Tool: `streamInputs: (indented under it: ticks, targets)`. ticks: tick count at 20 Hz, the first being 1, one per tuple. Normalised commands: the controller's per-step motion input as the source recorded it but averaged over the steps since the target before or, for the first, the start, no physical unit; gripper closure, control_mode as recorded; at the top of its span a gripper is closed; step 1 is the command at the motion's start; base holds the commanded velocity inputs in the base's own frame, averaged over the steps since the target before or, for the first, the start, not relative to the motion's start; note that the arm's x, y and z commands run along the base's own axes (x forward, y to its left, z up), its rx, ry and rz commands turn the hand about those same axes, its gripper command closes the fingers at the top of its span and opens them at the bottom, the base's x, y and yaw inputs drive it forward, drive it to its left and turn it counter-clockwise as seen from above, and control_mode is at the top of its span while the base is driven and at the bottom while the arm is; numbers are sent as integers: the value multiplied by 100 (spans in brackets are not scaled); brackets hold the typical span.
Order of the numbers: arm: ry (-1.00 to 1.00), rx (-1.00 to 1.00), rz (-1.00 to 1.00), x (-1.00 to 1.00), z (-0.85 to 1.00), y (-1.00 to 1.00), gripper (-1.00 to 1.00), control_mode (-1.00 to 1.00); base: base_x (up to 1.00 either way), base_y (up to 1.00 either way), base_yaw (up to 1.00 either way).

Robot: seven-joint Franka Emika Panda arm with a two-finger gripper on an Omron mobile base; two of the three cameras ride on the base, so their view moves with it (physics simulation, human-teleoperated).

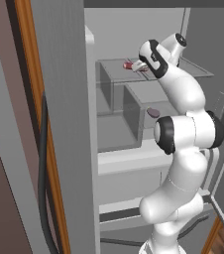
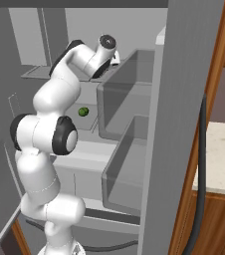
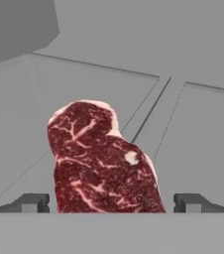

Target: Gather the eggplant and avocado from the fridge and place them on a tray on the dining counter. Then gather the steaks from the fridge and place them on the other tray.

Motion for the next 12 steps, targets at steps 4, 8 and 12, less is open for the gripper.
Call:
streamInputs:
  ticks: [4,8,12]
  targets:
    - [1,0,0,0,-12,0,-100,-100,0,0,0]
    - [1,0,1,0,-17,1,-100,-100,0,0,0]
    - [7,0,0,0,-27,9,-100,-100,0,0,0]
